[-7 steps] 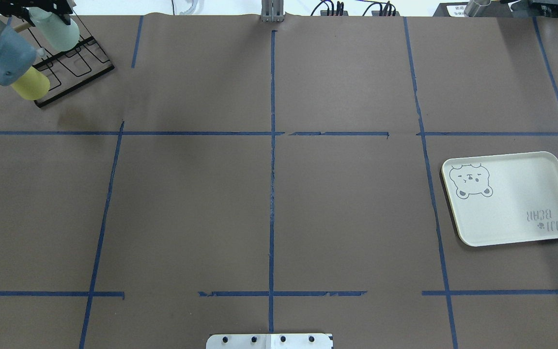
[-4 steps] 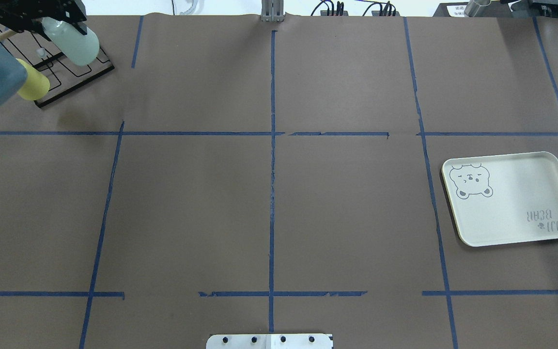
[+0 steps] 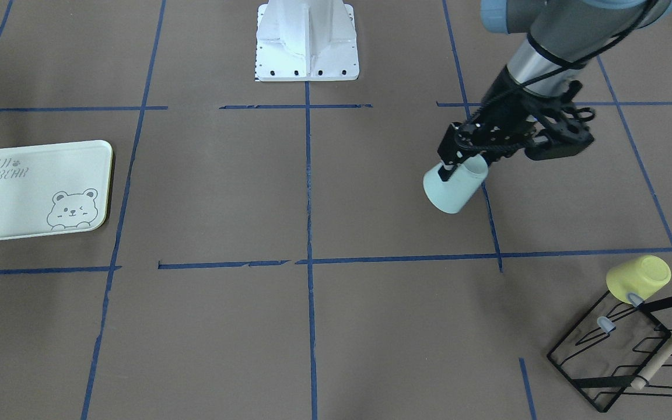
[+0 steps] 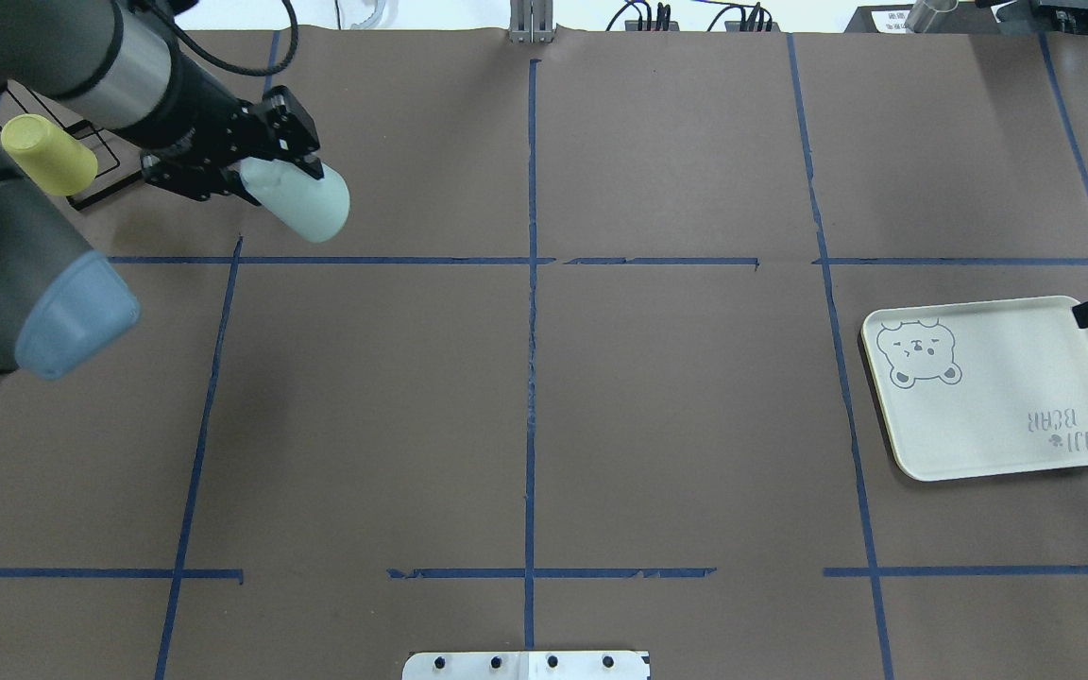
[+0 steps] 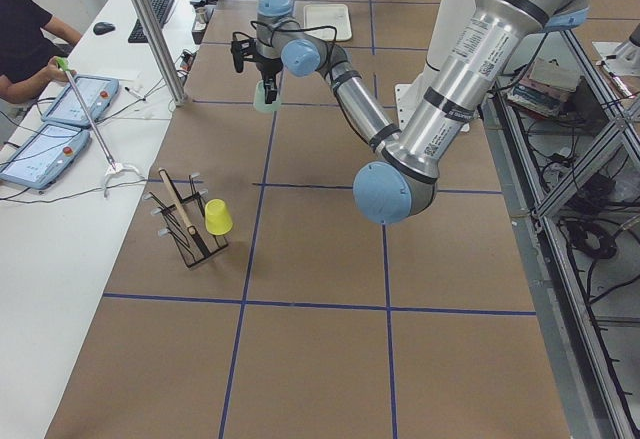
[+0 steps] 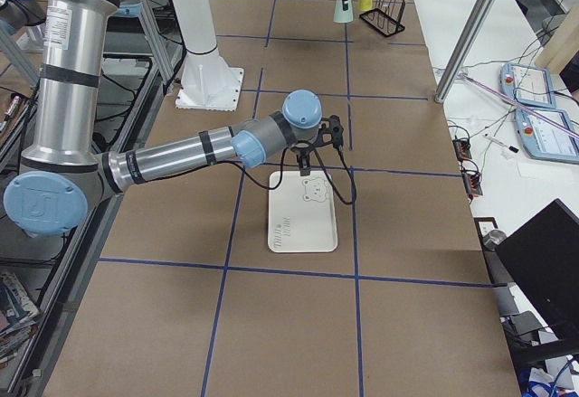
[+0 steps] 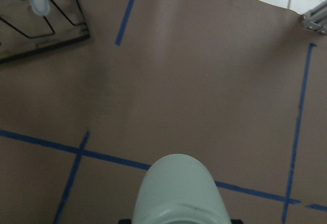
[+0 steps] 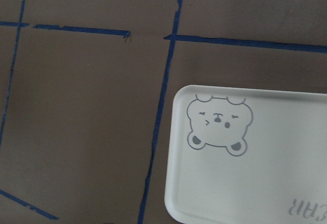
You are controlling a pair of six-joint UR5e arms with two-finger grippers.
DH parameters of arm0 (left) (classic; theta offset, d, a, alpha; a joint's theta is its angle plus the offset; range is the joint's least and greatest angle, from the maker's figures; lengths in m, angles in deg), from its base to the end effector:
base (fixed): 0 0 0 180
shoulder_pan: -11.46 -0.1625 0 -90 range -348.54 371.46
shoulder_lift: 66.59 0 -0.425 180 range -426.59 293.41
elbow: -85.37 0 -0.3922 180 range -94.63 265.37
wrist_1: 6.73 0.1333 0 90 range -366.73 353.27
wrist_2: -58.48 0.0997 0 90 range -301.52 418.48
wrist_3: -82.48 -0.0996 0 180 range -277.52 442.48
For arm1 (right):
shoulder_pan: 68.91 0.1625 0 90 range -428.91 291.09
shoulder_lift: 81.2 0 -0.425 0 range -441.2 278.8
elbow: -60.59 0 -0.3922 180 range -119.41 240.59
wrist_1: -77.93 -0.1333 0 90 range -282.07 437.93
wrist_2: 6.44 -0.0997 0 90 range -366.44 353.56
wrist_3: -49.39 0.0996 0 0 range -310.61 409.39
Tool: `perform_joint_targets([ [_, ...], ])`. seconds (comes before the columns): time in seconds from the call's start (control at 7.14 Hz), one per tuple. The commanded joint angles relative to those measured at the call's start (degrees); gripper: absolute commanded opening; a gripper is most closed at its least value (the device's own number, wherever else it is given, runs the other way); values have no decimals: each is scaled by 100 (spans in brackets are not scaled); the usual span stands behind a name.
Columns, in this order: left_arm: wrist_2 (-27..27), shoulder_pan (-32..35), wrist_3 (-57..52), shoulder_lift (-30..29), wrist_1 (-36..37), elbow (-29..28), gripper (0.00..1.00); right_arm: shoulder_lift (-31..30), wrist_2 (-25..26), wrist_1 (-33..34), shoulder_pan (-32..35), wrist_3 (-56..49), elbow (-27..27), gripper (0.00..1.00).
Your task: Left arm grabs green cup and hands to right arm on tray
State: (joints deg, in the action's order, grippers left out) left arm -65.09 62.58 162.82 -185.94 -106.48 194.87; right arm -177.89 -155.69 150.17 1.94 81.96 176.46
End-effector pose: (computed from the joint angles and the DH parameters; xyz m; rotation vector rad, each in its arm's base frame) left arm 0.3089 -0.5077 0.1958 0.0420 1.1274 -0.3465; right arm -0.0964 -0.4230 0.4365 0.0917 -1.1470 -0.1253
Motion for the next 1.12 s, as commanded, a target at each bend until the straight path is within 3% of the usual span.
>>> perform_joint_targets([
  [0.0,17,-374,1592,297,-2248,-69,6,1104,447,-385,-999,2288,5,100],
  [0.14,26,-531,2374,368,-3129,-78,6,1431,676,-917,-1465,3246,5,100],
  [0.28,26,-559,2973,378,-3817,-70,6,1530,991,-1810,-1913,4369,5,100],
  [0.56,34,-751,3785,378,-5048,-148,6,1522,1240,-3945,-2154,6314,-30,99],
  [0.84,533,-1048,4514,387,-6513,-507,5,1531,1957,-5948,-2443,8195,-65,99],
  [0.98,1057,-1416,4709,378,-7357,-657,5,1531,2675,-6724,-2802,8813,-65,99],
])
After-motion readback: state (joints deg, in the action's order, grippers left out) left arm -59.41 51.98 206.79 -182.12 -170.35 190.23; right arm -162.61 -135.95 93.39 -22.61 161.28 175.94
